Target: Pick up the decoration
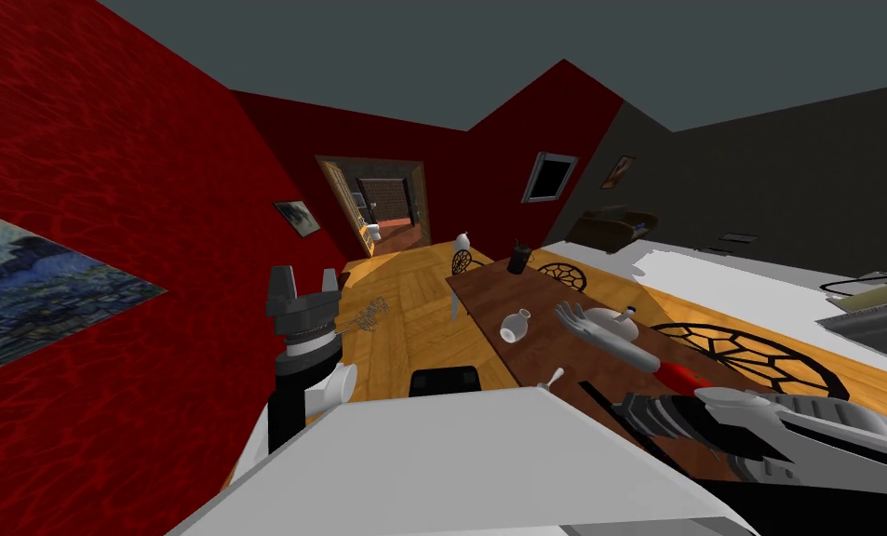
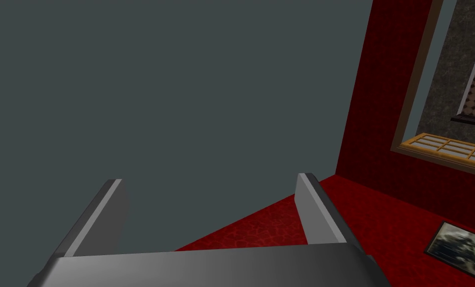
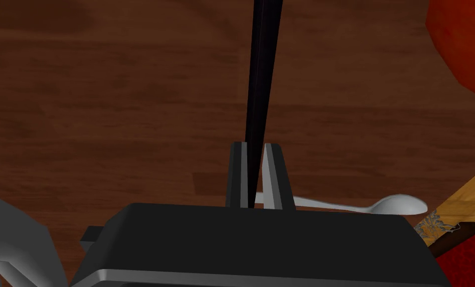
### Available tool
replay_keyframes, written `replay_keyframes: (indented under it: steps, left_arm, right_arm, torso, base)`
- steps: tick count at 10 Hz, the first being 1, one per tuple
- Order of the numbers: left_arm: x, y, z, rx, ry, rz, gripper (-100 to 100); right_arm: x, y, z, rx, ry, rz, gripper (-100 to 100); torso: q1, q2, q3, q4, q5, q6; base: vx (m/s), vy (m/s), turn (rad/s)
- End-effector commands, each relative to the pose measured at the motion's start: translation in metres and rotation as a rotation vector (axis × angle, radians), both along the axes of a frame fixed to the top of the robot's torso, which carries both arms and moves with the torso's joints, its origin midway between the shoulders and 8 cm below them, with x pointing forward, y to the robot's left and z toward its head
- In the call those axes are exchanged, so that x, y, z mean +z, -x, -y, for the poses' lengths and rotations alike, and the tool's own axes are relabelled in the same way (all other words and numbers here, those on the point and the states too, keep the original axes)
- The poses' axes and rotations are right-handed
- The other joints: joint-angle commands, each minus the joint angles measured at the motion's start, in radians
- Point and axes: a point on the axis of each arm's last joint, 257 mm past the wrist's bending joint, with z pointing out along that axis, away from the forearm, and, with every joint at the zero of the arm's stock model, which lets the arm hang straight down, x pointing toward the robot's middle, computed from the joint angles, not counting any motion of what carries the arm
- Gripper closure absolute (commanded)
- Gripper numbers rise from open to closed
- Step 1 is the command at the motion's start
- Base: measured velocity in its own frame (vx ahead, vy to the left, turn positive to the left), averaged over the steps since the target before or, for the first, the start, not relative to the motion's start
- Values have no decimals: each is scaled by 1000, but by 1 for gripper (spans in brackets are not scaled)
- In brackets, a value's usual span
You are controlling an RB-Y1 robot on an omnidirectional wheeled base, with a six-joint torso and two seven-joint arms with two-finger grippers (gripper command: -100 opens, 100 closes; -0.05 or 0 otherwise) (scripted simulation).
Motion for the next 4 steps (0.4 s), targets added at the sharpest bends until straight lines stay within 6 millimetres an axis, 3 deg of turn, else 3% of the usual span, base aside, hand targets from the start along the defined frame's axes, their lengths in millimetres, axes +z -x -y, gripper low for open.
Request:
replay_keyframes:
  steps: [1, 3, 4]
  left_arm:
    - [0, 0, 0, 0, 0, 0, 0]
    - [0, 0, 0, 0, 0, 0, 0]
    - [0, 0, 0, 0, 0, 0, 0]
  right_arm:
    - [12, -4, 7, 6, 0, 4, 100]
    - [9, -5, 4, 4, 2, 5, 100]
    - [10, -4, 5, 6, 0, 4, 0]
  torso:
    - [0, 0, 0, 0, 0, 0]
    - [0, 0, 0, 0, 0, 0]
    - [-2, -1, -1, 0, -1, 0]
  base:
    - [-25, 48, -44]
    - [-11, 23, -16]
    - [0, 0, 0]
